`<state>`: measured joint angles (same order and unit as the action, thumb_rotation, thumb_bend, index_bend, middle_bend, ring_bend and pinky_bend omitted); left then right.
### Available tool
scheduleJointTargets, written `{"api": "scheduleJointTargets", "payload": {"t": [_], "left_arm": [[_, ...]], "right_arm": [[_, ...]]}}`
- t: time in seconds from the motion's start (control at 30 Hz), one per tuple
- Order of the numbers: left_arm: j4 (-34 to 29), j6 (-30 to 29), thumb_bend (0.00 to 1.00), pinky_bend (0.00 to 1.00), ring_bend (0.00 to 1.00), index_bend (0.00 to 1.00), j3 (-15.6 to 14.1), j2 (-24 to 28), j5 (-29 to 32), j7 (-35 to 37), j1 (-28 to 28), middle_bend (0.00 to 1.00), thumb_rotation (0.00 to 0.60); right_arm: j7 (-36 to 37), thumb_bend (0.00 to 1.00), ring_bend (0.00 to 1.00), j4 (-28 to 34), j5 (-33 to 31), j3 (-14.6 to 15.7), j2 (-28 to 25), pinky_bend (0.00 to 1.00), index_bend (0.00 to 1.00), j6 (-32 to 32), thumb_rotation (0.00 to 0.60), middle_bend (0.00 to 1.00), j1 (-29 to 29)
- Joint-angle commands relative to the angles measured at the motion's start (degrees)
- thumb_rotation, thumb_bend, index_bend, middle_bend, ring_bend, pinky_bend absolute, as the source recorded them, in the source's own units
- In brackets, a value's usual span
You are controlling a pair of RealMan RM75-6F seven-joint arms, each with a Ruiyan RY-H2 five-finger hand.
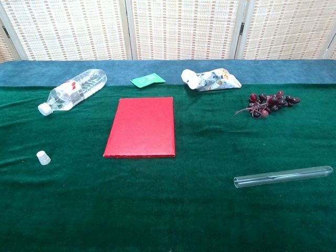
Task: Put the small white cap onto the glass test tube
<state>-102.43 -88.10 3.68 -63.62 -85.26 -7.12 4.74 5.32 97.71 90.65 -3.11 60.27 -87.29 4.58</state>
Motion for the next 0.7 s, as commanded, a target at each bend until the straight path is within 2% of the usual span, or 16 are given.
{"api": "scheduleJointTargets", "payload": {"t": [0.03, 0.13, 0.2, 0.27, 0.33, 0.43, 0.5, 0.6, 0.63, 0.7], "left_arm": [[0.0, -0.2, 0.28, 0.00, 0.12, 0.06, -0.1, 0.1, -0.3, 0.0, -0.1, 0.15, 0.600], [-0.1, -0.2, 0.28, 0.00, 0.12, 0.06, -0.2, 0.2, -0.4, 0.1, -0.2, 0.15, 0.600], [-0.1, 0.1, 0.28, 0.00, 0.12, 0.06, -0.1, 0.2, -0.3, 0.3, -0.1, 0.15, 0.600], [-0.1, 0.4, 0.28, 0.00, 0.12, 0.06, 0.0, 0.2, -0.2, 0.6, 0.1, 0.15, 0.600], [0.0, 0.7, 0.28, 0.00, 0.13, 0.07, 0.0, 0.3, -0.4, 0.6, 0.3, 0.15, 0.600], [0.4, 1.1, 0.28, 0.00, 0.14, 0.08, -0.1, 0.2, -0.6, 0.7, 0.6, 0.15, 0.600], [0.9, 1.3, 0.28, 0.00, 0.15, 0.08, 0.0, -0.1, -0.9, 1.1, 0.8, 0.17, 0.600], [2.5, 1.9, 0.28, 0.02, 0.23, 0.11, -0.3, -0.6, -2.3, 1.2, 1.6, 0.25, 0.600], [3.3, 2.3, 0.30, 0.06, 0.28, 0.14, -0.5, -0.7, -3.3, 1.1, 2.0, 0.31, 0.600], [5.4, 3.6, 0.38, 0.22, 0.39, 0.19, -1.0, -1.3, -5.4, 1.2, 3.3, 0.45, 0.600]], "right_arm": [[-0.7, 0.54, 0.06, 0.2, 0.9, 0.2, 0.0, 0.00, 0.00, 0.0, 0.550, 0.04, 0.3], [-1.7, 0.48, 0.11, 0.5, 1.5, 0.2, 0.3, 0.01, 0.00, -0.1, 0.552, 0.08, 0.4], [-2.6, 0.42, 0.17, 0.7, 2.0, 0.4, 0.5, 0.04, 0.00, 0.4, 0.550, 0.13, 0.7], [-3.3, 0.40, 0.22, 1.1, 2.2, 0.7, 0.5, 0.09, 0.00, 1.0, 0.551, 0.16, 1.0], [-3.9, 0.40, 0.26, 1.4, 2.2, 0.8, 0.6, 0.16, 0.00, 1.7, 0.552, 0.20, 1.3], [-5.3, 0.40, 0.36, 1.4, 2.2, 1.0, 1.2, 0.31, 0.04, 3.1, 0.550, 0.28, 2.0], [-6.0, 0.40, 0.46, 1.8, 2.5, 1.3, 1.3, 0.44, 0.08, 4.2, 0.550, 0.35, 2.5], [-6.4, 0.40, 0.54, 2.3, 2.4, 1.1, 1.2, 0.52, 0.08, 4.6, 0.551, 0.40, 2.9], [-6.4, 0.40, 0.56, 2.4, 2.3, 0.9, 1.2, 0.54, 0.08, 4.5, 0.552, 0.41, 3.0], [-6.4, 0.40, 0.59, 2.8, 2.1, 0.6, 0.9, 0.57, 0.08, 4.3, 0.550, 0.44, 3.1]]}}
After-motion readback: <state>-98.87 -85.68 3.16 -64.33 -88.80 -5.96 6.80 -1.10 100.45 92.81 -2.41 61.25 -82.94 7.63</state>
